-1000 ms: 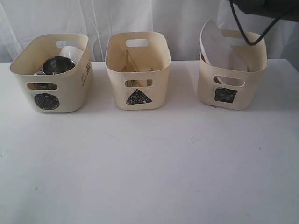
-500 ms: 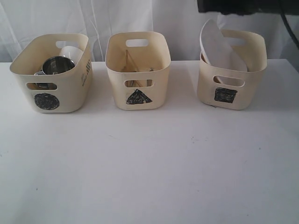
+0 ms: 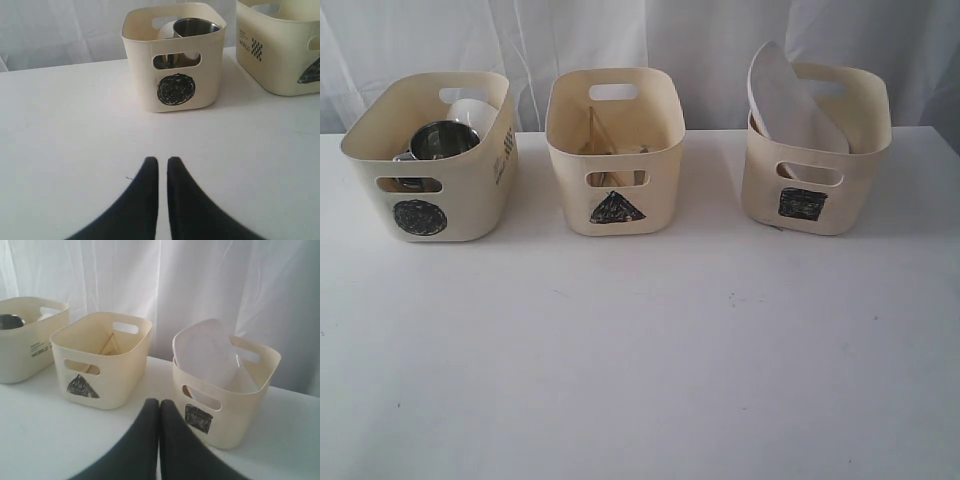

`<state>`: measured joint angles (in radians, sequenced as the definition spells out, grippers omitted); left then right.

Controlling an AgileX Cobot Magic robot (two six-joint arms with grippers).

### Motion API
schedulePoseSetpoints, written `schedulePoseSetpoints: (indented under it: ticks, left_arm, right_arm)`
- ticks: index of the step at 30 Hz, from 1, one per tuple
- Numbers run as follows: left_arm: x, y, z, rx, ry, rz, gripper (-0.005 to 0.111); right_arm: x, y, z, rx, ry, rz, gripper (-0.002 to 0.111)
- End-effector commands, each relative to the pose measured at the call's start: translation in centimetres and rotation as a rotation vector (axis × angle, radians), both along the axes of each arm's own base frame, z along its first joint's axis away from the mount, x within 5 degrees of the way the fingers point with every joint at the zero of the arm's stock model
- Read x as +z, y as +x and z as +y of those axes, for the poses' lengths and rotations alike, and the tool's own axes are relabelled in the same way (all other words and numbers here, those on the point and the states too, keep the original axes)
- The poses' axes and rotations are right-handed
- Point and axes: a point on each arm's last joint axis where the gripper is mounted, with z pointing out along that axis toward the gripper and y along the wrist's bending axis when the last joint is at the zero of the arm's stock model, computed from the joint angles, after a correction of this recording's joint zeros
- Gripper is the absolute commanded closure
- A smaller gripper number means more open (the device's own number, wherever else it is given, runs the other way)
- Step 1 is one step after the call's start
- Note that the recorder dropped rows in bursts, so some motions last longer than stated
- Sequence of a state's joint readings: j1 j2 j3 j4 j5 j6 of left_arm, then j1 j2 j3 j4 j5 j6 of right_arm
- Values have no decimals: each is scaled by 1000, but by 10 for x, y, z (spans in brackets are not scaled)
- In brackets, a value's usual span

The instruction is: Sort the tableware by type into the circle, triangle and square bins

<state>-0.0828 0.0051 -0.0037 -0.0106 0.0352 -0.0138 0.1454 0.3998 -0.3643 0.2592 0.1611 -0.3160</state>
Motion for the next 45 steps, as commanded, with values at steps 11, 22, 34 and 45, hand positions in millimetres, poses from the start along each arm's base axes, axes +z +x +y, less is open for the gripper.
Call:
schedulePoseSetpoints:
  ticks: [11,22,34,45]
  left_arm:
    - [-1,0,0,0,-17,-5,93]
    - [-1,0,0,0,-17,-5,93]
    - [-1,0,0,0,-17,-5,93]
    - [-1,0,0,0,-17,-5,93]
  right_arm:
    - [-10,-62,-3,65,-13,-50,108]
    - [-21,-56,-13,-26,-256,-55,108]
    - [-81,-37,-10,-45,-229,-229,108]
    - [-97,-38,-10,-23,-247,-53,108]
